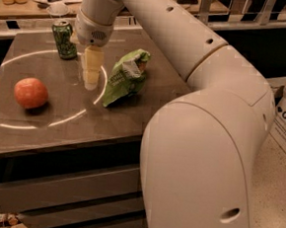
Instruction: Move apple near green rice chip bag
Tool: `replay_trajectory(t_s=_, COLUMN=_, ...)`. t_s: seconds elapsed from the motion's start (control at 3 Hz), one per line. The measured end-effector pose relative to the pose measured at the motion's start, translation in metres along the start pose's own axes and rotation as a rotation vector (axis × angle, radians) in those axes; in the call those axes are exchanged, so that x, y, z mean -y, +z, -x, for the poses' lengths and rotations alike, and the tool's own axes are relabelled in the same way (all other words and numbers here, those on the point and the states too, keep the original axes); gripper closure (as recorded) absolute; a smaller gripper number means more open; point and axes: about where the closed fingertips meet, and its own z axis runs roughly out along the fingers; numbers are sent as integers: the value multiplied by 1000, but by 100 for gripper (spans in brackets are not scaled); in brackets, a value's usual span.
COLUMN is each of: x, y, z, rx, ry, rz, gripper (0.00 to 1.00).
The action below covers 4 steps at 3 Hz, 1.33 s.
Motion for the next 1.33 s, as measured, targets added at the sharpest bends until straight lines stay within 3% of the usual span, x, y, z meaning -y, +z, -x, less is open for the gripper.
replay_trajectory(t_s=0.33, x=4, y=10, z=28, rx=66, ry=59, rz=-12, gripper=0)
replay_trajectory(t_s=0.67, x=8, y=36, z=57, rx=123, ry=152, rz=9, gripper=0)
replay_trajectory(t_s=1.33, x=-9, y=77, z=99, rx=224, ry=265, rz=103, gripper=0)
